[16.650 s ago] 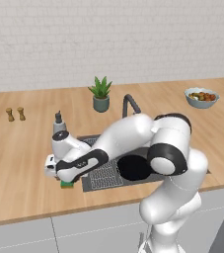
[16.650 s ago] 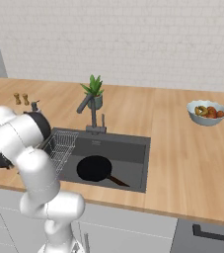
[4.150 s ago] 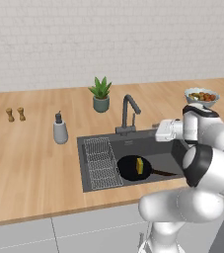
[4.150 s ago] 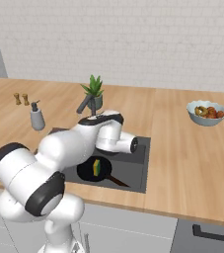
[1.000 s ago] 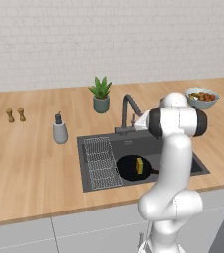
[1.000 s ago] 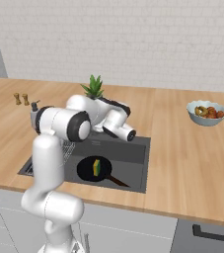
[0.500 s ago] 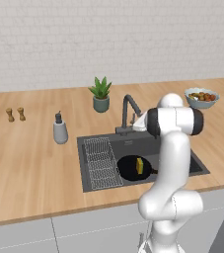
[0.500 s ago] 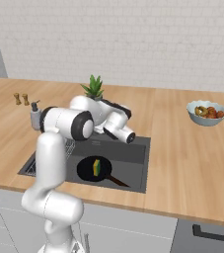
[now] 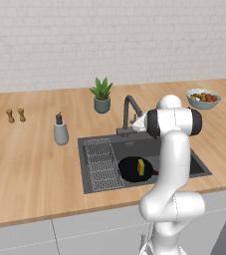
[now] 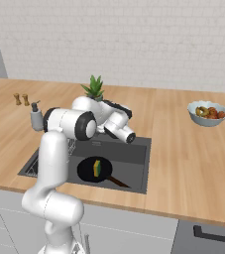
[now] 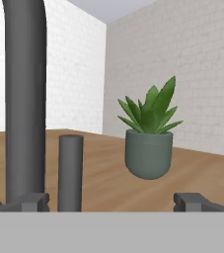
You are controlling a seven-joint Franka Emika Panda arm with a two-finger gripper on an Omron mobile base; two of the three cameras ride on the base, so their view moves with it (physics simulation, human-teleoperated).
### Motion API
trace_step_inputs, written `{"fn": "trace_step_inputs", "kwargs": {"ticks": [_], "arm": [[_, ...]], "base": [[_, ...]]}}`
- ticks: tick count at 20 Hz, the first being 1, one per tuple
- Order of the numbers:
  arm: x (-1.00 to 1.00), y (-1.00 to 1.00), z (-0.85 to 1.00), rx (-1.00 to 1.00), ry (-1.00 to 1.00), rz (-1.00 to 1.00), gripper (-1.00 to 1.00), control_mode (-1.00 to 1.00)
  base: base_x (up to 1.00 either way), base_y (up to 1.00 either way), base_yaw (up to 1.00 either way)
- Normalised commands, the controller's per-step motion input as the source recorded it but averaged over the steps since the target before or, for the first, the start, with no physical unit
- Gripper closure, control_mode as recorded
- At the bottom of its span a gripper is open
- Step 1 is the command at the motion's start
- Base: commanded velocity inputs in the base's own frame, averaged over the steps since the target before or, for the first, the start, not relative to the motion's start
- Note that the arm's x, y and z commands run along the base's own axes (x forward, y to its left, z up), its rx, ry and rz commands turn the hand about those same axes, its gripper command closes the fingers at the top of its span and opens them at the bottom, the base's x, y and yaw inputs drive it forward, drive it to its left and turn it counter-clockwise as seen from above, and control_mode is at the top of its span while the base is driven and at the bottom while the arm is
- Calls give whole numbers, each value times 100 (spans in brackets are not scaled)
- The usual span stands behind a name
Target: Pick the pan and sponge and place them into the sink. Then turn on the water.
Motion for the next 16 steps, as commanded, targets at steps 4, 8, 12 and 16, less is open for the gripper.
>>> {"fn": "trace_step_inputs", "kwargs": {"ticks": [4,8,12,16], "arm": [[23,-17,0,0,0,-4,-100,-100],[24,-24,0,0,0,-5,100,-100],[25,-39,0,2,0,-5,100,-100],[18,-60,0,7,0,-5,100,-100]], "base": [[0,0,0],[0,0,0],[0,0,0],[0,0,0]]}}
